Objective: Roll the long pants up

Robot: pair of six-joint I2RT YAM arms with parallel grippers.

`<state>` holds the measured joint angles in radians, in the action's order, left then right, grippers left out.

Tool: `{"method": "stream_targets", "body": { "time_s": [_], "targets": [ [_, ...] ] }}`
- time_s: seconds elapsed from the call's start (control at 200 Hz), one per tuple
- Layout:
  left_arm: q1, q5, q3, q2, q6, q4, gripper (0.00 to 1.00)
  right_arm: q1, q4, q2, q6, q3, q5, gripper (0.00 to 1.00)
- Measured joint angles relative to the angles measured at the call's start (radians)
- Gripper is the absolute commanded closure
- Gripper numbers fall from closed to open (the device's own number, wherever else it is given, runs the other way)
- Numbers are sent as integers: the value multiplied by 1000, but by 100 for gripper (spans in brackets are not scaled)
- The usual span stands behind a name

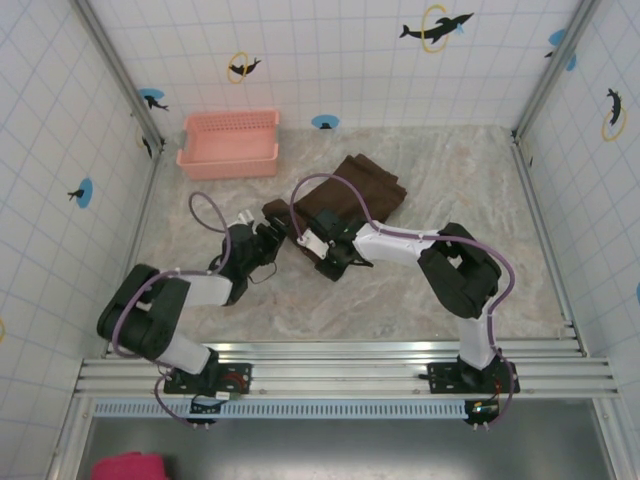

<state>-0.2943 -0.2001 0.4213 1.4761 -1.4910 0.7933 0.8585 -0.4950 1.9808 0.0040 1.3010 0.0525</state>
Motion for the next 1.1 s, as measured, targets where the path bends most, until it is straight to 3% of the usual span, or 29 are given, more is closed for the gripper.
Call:
{"method": "stream_targets", "body": {
  "time_s": [0.145, 0.42, 0.711, 0.896, 1.101],
  "targets": [
    [24, -51, 114, -60, 75, -189, 2, 2, 0, 1, -1, 2, -3, 100],
    [26, -137, 240, 118, 126, -358, 2, 9, 1, 1, 3, 2, -16, 100],
    [48, -146, 390, 137, 221, -679, 2, 18, 3, 0, 7, -1, -36, 100],
    [49, -119, 410, 157, 232, -747, 3, 20, 34, -17, 6, -27, -40, 100],
    [49, -86, 344, 173, 207, -675, 3, 20, 62, -34, 5, -52, -35, 100]
  ]
}}
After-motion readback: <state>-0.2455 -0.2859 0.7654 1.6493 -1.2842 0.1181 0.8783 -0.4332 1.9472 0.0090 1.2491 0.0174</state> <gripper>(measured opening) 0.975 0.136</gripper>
